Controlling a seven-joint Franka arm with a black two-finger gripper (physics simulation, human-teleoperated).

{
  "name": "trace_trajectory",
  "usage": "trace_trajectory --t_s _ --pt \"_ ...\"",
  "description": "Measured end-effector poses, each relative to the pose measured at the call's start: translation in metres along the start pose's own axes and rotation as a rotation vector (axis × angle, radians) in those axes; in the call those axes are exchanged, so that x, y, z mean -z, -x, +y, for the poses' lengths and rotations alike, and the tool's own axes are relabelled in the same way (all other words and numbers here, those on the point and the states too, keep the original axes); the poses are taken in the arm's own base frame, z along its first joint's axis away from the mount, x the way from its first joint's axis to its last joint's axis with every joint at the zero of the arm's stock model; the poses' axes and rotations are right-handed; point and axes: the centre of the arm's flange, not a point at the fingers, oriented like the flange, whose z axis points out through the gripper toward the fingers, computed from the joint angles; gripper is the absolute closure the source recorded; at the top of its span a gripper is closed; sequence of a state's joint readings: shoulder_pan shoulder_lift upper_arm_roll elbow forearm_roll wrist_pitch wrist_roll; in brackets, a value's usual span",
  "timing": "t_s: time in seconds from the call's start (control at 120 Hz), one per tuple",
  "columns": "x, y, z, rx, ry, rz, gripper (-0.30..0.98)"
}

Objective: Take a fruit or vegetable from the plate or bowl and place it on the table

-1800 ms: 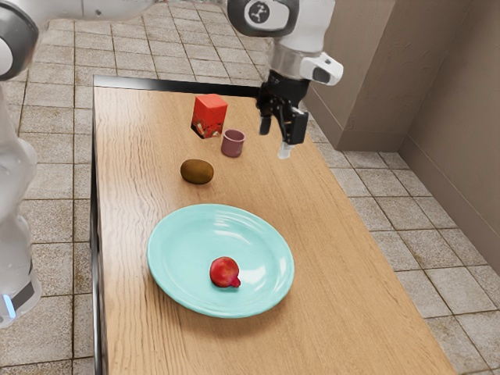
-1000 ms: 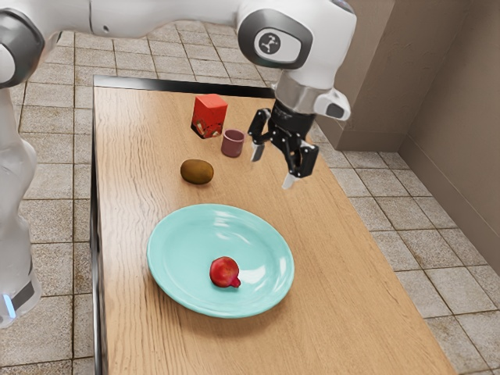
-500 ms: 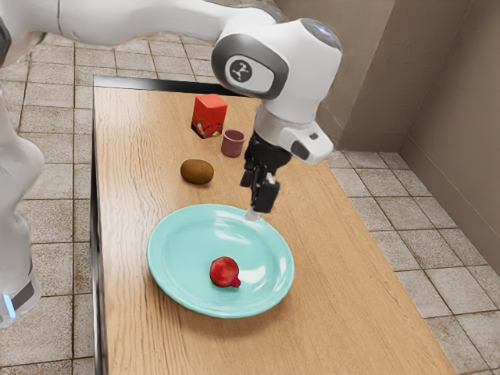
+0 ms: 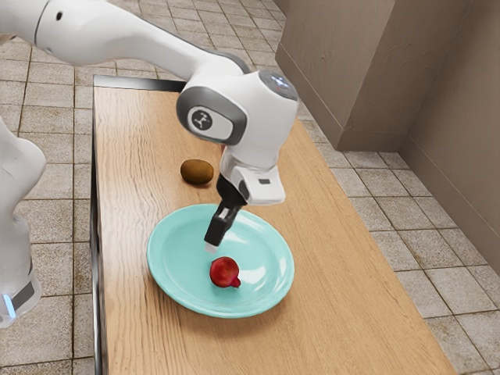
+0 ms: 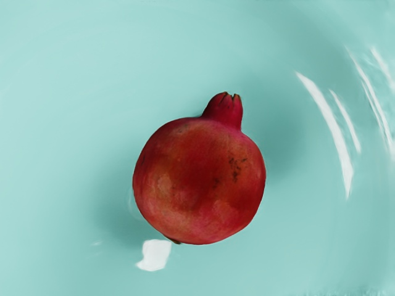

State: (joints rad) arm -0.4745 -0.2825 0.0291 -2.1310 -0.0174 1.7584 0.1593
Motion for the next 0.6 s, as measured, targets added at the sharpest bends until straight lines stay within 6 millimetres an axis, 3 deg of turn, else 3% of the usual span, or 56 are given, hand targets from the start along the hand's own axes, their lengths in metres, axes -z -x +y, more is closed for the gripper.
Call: trace_trajectory --t_s 0.15,0.35,0.6 --pt "-0.001 -0.002 0.001 -0.090 0.011 0.012 0.00" --pt "-0.035 -0.010 0.001 -0.180 0.024 -0.019 0.00" --pt "-0.036 -0.013 0.000 -0.252 0.026 0.024 0.00"
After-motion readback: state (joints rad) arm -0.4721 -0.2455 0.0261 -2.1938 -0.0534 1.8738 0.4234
